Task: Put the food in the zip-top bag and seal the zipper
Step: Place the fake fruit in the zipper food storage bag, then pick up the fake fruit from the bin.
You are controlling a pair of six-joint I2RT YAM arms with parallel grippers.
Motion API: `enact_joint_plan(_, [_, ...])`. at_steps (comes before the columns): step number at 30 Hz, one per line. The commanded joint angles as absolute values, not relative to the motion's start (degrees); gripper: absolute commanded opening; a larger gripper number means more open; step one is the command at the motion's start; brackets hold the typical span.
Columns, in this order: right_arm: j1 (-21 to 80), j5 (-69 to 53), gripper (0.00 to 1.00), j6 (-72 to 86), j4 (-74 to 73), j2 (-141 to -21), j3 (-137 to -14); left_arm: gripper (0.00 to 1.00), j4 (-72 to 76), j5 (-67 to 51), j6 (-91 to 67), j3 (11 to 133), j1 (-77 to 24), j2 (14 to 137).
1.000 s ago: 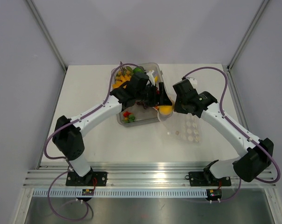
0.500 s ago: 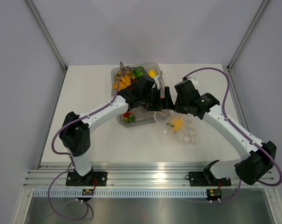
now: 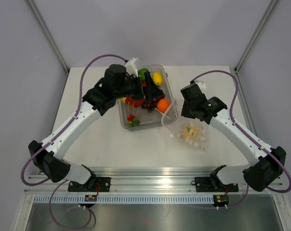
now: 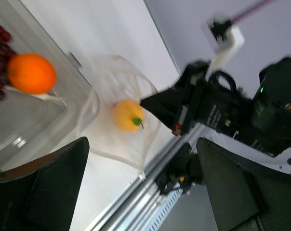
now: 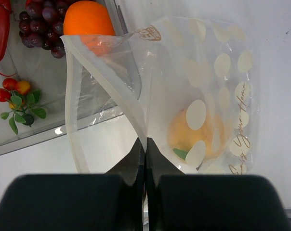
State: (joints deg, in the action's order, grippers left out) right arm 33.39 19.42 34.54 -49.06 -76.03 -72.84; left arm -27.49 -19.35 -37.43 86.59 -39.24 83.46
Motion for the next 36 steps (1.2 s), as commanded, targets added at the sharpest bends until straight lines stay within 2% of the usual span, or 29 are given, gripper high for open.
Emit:
enact_joint_plan(1, [33.49,22.41,0.0,34.89,-50.44,-73.13,-73.39,0.97,-28.03,-18.98,-34.03,85.95,-33.32,83.66])
enact_joint_plan(6, [33.49,23.46,0.0,35.33,-52.55,-70.06,-73.83,0.99,-39.71,-12.59,-25.24,97.37,-34.18,97.1])
enact_joint_plan(10, [33.49,25.22,0.0,36.82,-54.93,-66.98,-73.57,0.99,-37.45,-8.37,-22.24,99.84,-35.24,104.92])
enact_joint_plan(16, [33.49,24.96,0.0,38.23,-56.16,-63.9,-72.42,0.95,-41.04,-2.3,-16.79,110.73,-38.67,117.13])
enact_joint_plan(29, [33.49,24.61,0.0,37.88,-56.95,-64.34,-73.39,0.92,-42.89,-0.18,-8.71,121.19,-41.92,127.61])
enact_joint_plan(36, [33.49,24.43,0.0,37.88,-56.69,-63.99,-72.86,0.88,-42.63,3.52,-8.09,120.41,-41.92,129.2])
